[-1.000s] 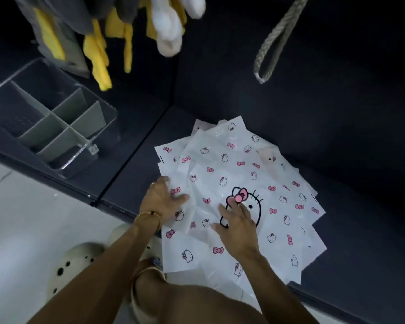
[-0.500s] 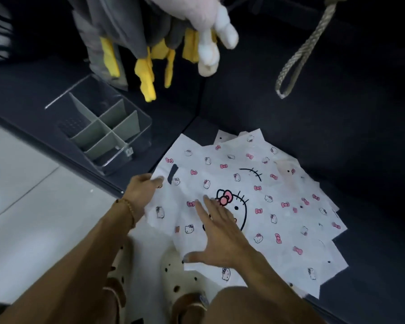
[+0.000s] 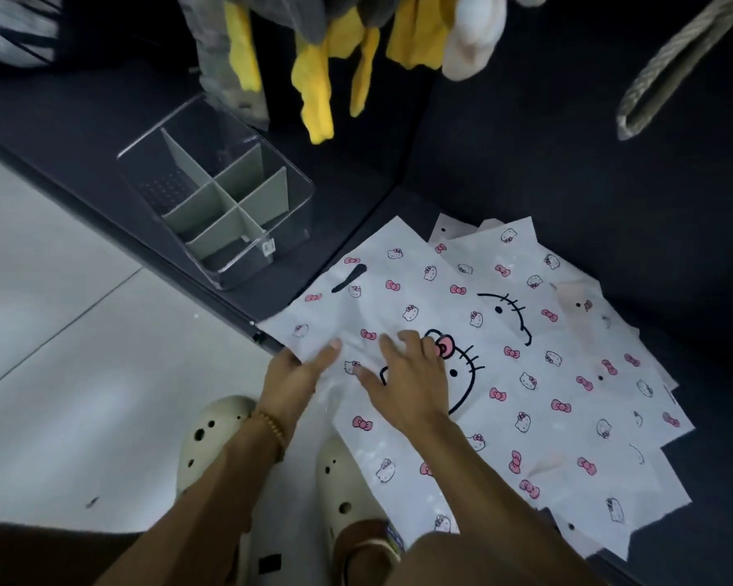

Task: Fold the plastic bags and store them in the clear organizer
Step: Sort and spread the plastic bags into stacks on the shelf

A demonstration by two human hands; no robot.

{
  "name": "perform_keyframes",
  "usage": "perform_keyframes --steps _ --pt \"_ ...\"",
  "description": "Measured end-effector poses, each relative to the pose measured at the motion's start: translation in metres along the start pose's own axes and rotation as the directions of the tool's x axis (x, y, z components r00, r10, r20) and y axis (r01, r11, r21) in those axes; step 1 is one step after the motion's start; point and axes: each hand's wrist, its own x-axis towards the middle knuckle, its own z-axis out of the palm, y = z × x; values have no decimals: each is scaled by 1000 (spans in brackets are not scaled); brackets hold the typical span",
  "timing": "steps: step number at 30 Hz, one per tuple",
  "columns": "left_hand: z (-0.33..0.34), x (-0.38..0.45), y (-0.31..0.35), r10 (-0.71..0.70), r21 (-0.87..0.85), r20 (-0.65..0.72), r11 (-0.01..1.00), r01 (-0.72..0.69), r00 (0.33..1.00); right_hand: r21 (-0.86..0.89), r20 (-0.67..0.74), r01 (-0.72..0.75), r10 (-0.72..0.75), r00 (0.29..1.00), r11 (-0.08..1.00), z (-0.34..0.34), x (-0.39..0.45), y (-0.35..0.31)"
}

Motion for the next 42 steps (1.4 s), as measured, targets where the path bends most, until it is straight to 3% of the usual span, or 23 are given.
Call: perform_keyframes --steps 1,3,4,6,8,12,16,20,23,25,31,33,35,37,39,42 --pt "4 3 -4 32 199 -53 980 -21 998 89 34 10 -13 999 996 -3 0 2" --pt "12 8 -8 75 548 -110 837 -3 991 413 178 -105 32 983 905 -16 -1 8" --pt "14 9 -7 78 633 -97 774 2 992 545 218 -176 64 974 820 -24 -4 13" --pt "12 15 -2 88 715 9 695 -68 996 590 110 -201 169 979 782 -39 -9 32" --pt "-2 24 15 121 736 102 659 -157 987 529 -9 -251 301 954 811 -51 -17 60" --pt "-36 41 56 229 723 -11 674 -150 973 406 1 -433 474 881 805 -58 -35 111" --pt "-42 37 55 261 553 -83 815 -173 962 260 24 -350 357 934 900 -41 -45 112" --pt "-47 35 41 331 551 -197 816 -175 923 220 -80 -122 143 987 968 -22 -43 86" --pt "-57 35 39 327 568 -262 813 -129 908 102 88 -174 165 982 980 -6 -42 78" --pt "-61 35 39 328 572 -262 810 -128 908 62 126 -183 174 977 981 0 -41 79" --pt "-64 31 47 311 526 -232 837 -150 922 211 147 -182 153 977 960 -20 -34 80" --pt "-64 30 47 317 497 -218 850 -175 923 404 191 -254 190 963 879 -34 -34 84" --pt "-64 29 48 312 438 -208 877 -197 927 593 235 -363 276 932 719 -50 -35 91" --pt "-63 27 49 298 397 -209 896 -198 931 691 182 -387 371 911 611 -65 -34 97" --pt "-62 26 49 286 375 -216 907 -191 934 787 122 -395 508 853 474 -74 -33 101" --pt "-61 24 46 277 340 -229 921 -190 933 906 172 -377 644 745 194 -83 -35 97"
